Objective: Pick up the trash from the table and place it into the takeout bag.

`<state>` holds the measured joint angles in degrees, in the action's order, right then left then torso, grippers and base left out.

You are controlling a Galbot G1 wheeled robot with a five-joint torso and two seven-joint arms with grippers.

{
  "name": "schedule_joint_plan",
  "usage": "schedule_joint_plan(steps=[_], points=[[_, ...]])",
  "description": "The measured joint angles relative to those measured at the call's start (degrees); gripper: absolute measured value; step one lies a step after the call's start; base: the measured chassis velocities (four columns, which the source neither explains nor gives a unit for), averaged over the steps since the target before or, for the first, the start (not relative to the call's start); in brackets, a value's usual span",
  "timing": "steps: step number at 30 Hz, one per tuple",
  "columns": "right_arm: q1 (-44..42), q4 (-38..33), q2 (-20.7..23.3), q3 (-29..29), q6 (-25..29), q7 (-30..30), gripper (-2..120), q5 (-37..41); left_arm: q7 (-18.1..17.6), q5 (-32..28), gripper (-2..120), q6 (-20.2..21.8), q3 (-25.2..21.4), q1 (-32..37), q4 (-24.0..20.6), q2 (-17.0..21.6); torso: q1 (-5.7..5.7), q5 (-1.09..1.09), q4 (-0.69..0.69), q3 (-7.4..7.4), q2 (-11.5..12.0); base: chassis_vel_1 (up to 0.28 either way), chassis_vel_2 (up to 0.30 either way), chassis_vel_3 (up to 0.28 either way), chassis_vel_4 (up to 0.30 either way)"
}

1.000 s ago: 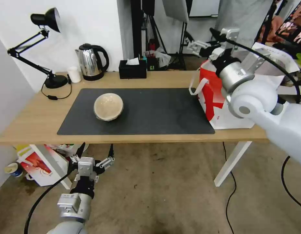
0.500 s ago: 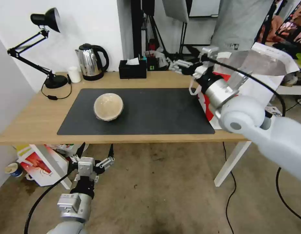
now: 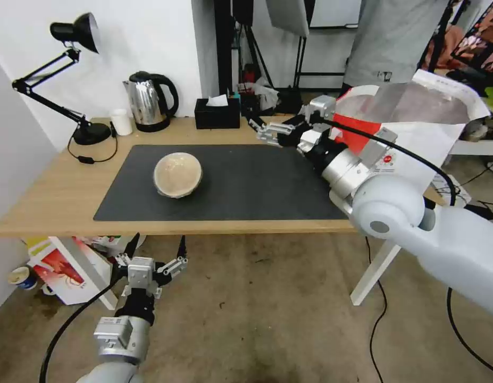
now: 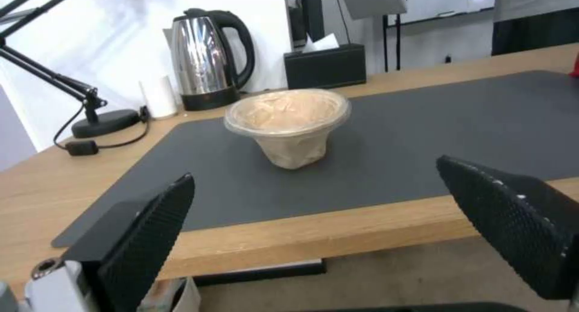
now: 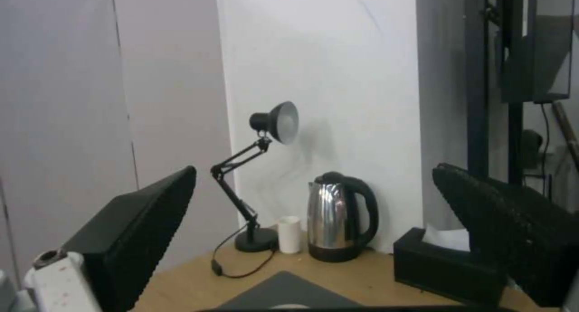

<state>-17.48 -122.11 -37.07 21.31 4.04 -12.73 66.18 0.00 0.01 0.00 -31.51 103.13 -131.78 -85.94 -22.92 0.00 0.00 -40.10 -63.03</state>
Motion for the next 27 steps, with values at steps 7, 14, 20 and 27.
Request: schedule_joint_plan(steps=[7, 14, 20, 27], points=[[-2.6, -0.8, -0.9, -2.0, 1.2, -4.5, 100, -3.9, 0.0, 0.0, 100, 0.0, 0.0, 0.0, 0.0, 0.0, 0.0, 0.0, 0.0, -0.01, 0.0, 0.0, 0.0, 0.0, 0.0], [-8.6, -3.4, 0.4, -5.9, 1.7, -5.2, 100, -6.4, 0.0, 0.0, 100, 0.0, 0.0, 0.0, 0.0, 0.0, 0.0, 0.01, -0.01, -0.01, 0.0, 0.0, 0.0, 0.0, 0.0], [-13.1, -5.4, 0.9, -8.0, 2.6, -5.9, 100, -8.3, 0.0, 0.0, 100, 0.0, 0.0, 0.0, 0.0, 0.0, 0.0, 0.0, 0.01, -0.01, 0.0, 0.0, 0.0, 0.0, 0.0], [-27.9, -8.5, 0.4, -18.9, 3.1, -8.9, 100, -15.3, 0.0, 0.0, 100, 0.0, 0.0, 0.0, 0.0, 0.0, 0.0, 0.01, -0.01, 0.0, 0.0, 0.0, 0.0, 0.0, 0.0]])
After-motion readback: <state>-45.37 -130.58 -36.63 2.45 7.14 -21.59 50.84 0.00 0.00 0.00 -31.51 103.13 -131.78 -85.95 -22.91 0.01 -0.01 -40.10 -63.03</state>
